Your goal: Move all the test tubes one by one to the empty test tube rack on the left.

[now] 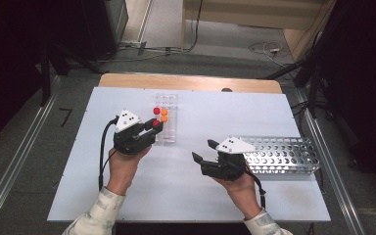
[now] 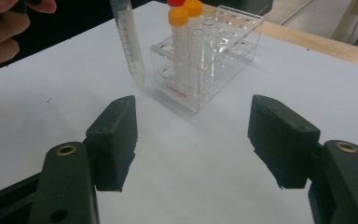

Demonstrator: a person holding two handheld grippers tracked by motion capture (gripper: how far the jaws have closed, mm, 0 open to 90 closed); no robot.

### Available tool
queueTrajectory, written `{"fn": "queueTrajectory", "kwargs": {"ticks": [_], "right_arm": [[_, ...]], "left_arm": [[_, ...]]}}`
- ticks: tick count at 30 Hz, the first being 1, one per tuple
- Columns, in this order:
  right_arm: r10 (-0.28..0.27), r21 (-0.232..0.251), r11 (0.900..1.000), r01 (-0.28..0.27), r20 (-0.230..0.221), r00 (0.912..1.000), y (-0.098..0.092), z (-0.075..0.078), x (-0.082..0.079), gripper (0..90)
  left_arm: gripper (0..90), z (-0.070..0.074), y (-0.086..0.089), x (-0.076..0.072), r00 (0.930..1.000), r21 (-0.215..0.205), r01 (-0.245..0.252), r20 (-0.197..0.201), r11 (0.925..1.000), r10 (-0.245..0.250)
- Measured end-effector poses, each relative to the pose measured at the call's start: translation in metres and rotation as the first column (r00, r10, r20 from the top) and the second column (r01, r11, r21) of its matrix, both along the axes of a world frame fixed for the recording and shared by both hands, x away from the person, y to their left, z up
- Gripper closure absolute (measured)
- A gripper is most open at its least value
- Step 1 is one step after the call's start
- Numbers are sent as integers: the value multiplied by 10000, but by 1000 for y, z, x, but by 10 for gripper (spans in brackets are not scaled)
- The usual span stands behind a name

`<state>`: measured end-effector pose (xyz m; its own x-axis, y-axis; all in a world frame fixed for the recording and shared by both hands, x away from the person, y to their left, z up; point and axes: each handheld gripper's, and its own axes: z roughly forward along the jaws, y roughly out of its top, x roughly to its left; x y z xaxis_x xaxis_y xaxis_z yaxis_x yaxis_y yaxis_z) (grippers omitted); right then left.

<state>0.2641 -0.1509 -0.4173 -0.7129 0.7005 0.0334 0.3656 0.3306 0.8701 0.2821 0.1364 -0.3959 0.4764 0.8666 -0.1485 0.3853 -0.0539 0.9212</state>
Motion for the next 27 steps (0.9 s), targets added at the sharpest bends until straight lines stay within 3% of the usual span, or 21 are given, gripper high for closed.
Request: {"fn": "queueTrajectory", "kwargs": {"ticks": [19,27], "right_arm": [[-502,6,9987,502,-158,9986,-34,-4,-6,283],[-581,77,9983,582,-122,9982,-39,-3,-6,284]], "left_arm": [[705,14,15,16,9979,-74,-646,76,9979,647],[705,19,16,25,9961,-102,-869,169,9962,871]]}}
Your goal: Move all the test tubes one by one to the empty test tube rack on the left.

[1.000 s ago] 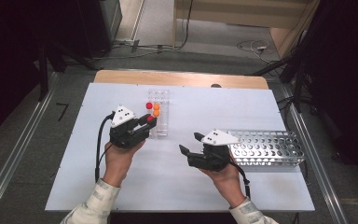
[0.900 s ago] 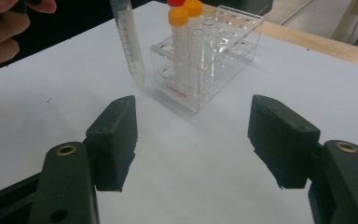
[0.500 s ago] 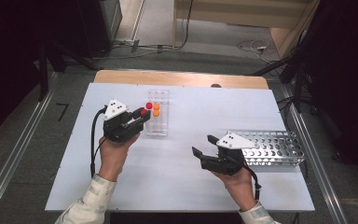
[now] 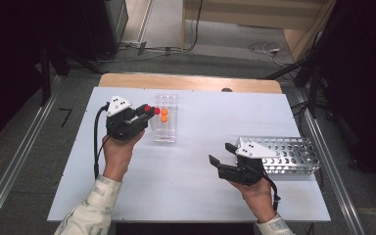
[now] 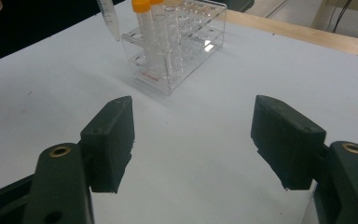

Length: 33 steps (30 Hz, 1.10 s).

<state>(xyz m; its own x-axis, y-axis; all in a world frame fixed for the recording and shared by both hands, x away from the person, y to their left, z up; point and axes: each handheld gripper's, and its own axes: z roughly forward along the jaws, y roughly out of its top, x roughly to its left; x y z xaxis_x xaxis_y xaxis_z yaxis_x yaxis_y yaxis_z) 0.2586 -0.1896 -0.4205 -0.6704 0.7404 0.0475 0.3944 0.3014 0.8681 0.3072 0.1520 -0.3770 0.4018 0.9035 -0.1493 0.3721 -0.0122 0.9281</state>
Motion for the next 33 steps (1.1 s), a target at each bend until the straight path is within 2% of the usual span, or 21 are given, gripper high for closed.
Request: {"fn": "queueTrajectory", "kwargs": {"ticks": [8,12,15,23,29,33], "right_arm": [[-23,-3,10000,23,-40,10000,0,-1,0,285],[-39,-8,10000,39,0,10000,-2,-1,1,286],[-45,32,10000,45,-4,10000,-2,0,1,287],[-79,52,10000,79,-42,10000,-4,-1,1,287],[-32,-23,10000,32,-105,9999,-2,-3,1,286],[-47,-24,10000,47,-120,9999,-2,-3,1,286]], "left_arm": [[705,3,-3,11,9998,-51,-197,73,9998,197],[705,1,-7,16,9995,138,-295,102,9995,294],[705,-3,-8,19,9994,256,-359,-11,9990,360],[703,-21,-8,23,9988,184,-443,-181,9988,446],[701,-38,-16,25,9984,537,-430,-348,9976,449],[652,-42,-18,25,9984,463,-379,-412,9982,398]]}}
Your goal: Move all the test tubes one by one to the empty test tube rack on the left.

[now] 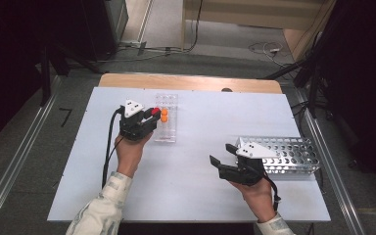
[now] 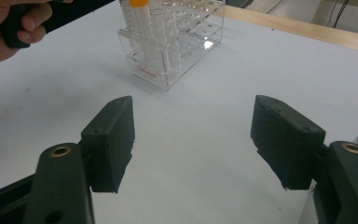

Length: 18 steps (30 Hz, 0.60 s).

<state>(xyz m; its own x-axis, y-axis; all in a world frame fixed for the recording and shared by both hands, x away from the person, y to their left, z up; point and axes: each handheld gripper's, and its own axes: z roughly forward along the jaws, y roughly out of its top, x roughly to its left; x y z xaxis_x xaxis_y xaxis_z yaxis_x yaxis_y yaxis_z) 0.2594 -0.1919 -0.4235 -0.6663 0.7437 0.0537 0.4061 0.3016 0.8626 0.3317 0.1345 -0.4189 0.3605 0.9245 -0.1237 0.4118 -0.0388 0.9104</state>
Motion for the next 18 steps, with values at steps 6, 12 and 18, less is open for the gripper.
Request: {"fn": "queueTrajectory", "kwargs": {"ticks": [6,12,18], "right_arm": [[-33,-14,10000,33,-6,10000,-1,-1,1,286],[-23,65,10000,24,-129,9999,-5,-3,4,278],[-82,88,9999,84,-221,9997,-9,-6,8,274]], "left_arm": [[620,3,2,-6,9999,-130,-52,153,9999,54],[486,3,8,-18,9999,-332,-97,-36,9994,95],[320,2,13,-33,9995,-285,-65,-321,9996,56]]}}
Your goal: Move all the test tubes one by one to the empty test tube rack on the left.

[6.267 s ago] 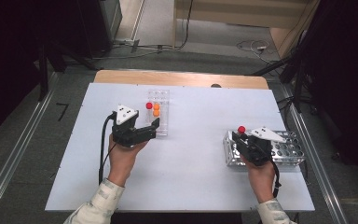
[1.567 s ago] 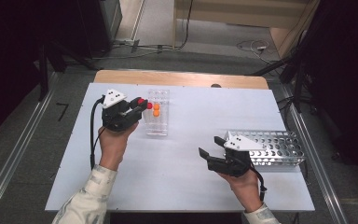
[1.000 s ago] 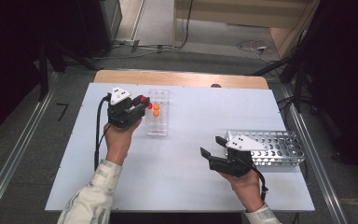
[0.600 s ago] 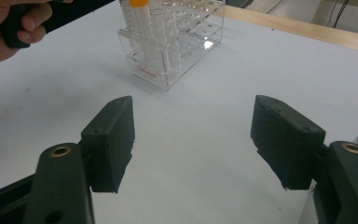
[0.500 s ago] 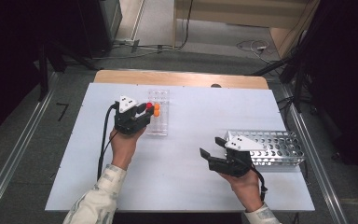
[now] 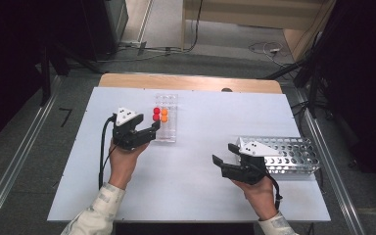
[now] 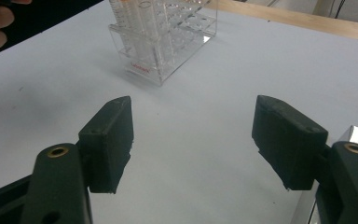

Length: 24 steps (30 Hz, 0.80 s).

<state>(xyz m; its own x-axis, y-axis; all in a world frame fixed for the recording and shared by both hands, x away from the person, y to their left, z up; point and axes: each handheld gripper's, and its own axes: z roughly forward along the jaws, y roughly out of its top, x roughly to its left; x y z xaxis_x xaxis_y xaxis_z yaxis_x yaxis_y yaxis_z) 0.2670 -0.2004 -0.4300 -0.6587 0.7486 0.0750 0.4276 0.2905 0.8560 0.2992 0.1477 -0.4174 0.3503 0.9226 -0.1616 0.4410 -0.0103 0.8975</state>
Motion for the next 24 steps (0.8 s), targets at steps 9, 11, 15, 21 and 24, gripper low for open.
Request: {"fn": "queueTrajectory", "kwargs": {"ticks": [9,11,15,21,24], "right_arm": [[9,3,10000,-9,12,10000,0,-1,0,273],[-6,-7,10000,6,10,10000,-1,-1,0,273],[-37,-6,10000,37,21,10000,-2,-1,0,273],[-85,15,10000,85,52,10000,-7,0,-1,272],[-136,55,9999,135,71,9999,-12,0,-3,271]], "left_arm": [[218,1,3,-15,10000,79,-21,30,10000,21],[213,1,2,-17,10000,46,-1,55,10000,1],[205,2,2,-22,10000,39,29,87,10000,-29],[194,3,5,-32,9997,86,-52,240,9999,50],[193,3,9,-37,9996,70,-121,254,9999,119]]}}
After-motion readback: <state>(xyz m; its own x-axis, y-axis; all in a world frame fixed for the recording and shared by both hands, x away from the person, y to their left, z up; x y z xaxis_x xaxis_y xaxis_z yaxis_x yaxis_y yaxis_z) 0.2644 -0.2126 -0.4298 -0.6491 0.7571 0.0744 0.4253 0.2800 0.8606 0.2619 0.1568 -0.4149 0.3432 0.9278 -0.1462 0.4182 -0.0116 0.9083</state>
